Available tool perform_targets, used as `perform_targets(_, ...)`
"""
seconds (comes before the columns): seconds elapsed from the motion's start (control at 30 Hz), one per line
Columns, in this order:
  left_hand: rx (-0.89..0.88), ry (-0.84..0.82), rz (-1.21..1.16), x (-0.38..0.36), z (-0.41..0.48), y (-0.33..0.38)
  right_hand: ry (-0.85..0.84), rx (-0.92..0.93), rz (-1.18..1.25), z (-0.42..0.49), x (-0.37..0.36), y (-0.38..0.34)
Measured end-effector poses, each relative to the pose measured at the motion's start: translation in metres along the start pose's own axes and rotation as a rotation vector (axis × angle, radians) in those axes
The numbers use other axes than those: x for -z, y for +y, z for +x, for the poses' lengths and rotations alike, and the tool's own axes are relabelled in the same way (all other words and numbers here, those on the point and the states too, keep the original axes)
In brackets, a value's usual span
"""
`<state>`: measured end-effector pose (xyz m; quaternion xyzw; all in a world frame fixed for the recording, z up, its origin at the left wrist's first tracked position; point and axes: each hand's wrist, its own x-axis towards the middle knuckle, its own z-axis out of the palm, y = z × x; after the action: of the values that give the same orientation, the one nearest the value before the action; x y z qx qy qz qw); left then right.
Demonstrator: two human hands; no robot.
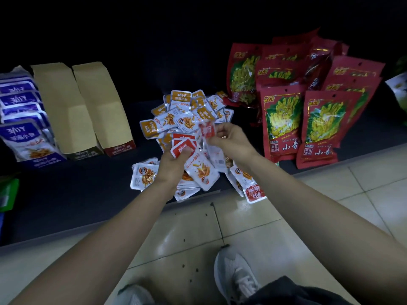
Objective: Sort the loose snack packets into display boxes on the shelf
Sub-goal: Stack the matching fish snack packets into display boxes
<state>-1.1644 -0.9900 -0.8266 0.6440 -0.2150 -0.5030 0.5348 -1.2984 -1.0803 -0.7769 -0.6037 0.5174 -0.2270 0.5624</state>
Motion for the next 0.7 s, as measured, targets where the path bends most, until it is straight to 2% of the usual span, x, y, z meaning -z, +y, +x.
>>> perform_targets(0.1,-0.03,-0.006,0.041,-0.001,0.002,0.002,-0.182,-0.052,-0.035,-0.004,-0.017,0.002)
perform_targets(0.2,0.02,0.031,0.029,0.003,0.006,0.0,-0.329,-0.15,0.067,-0.006,-0.021,0.006)
perform_targets(0.27,0.079,0.005,-0.1,0.005,0.004,-0.001,-0.322,-0.14,0.099,-0.006,-0.02,0.009)
perform_targets(0.37,0.083,-0.123,-0.263,0.005,0.002,-0.002,-0.325,-0.13,0.151,-0.009,-0.013,0.011)
perform_targets(0.47,0.048,-0.181,-0.244,-0.004,0.001,-0.002,-0.32,-0.133,0.163,-0.013,0.0,0.012)
perform_targets(0.6,-0.022,-0.129,0.007,-0.03,0.0,-0.008,-0.194,-0.081,0.192,-0.021,0.034,0.015)
perform_targets(0.63,-0.001,-0.122,0.037,-0.036,0.0,-0.01,-0.109,-0.082,0.159,-0.024,0.046,0.018)
perform_targets(0.7,0.034,-0.11,0.075,-0.046,0.001,-0.013,0.163,-0.136,-0.021,-0.027,0.07,0.038)
